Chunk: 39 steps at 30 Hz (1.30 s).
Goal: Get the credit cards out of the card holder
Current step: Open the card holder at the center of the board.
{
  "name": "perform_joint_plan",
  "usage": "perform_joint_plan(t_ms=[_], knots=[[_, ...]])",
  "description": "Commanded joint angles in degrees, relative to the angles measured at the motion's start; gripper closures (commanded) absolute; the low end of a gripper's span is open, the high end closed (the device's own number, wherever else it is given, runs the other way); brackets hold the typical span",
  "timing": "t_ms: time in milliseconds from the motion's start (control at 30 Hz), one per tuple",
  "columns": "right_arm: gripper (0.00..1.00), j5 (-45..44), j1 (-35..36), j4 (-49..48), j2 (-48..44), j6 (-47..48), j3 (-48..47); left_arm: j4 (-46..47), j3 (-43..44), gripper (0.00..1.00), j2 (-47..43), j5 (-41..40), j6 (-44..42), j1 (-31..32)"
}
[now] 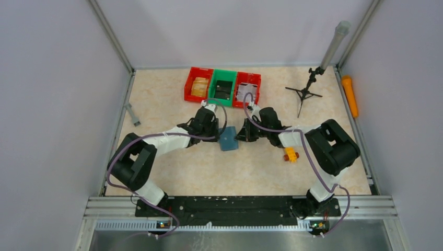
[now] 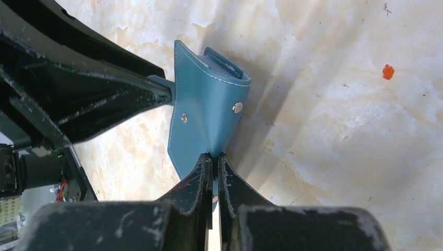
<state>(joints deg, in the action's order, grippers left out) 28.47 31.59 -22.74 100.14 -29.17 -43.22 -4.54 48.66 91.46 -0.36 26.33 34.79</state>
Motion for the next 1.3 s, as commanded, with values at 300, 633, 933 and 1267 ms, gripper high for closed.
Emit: perform_joint_plan(t_ms=[300, 633, 933, 1267], knots=[[1.00, -1.0, -0.2, 0.1, -0.2, 1.2, -1.5, -1.8, -1.9, 0.81, -2.8, -1.3, 0.9, -3.2], [1.00, -2.1, -0.2, 2.7, 0.3, 2.3, -2.7, -1.3, -0.7, 0.81, 0.1, 5.0, 0.6, -3.7], [0.70, -6.3, -0.2, 6.2, 0.3, 4.3, -3.6, -4.8, 1.3, 0.62, 1.9, 5.7, 1.4, -3.8], [0.61, -8.0, -0.1, 7.3, -0.6, 5.5, -3.6, -0.7, -0.8, 1.00, 0.1, 14.2, 1.7, -5.8]])
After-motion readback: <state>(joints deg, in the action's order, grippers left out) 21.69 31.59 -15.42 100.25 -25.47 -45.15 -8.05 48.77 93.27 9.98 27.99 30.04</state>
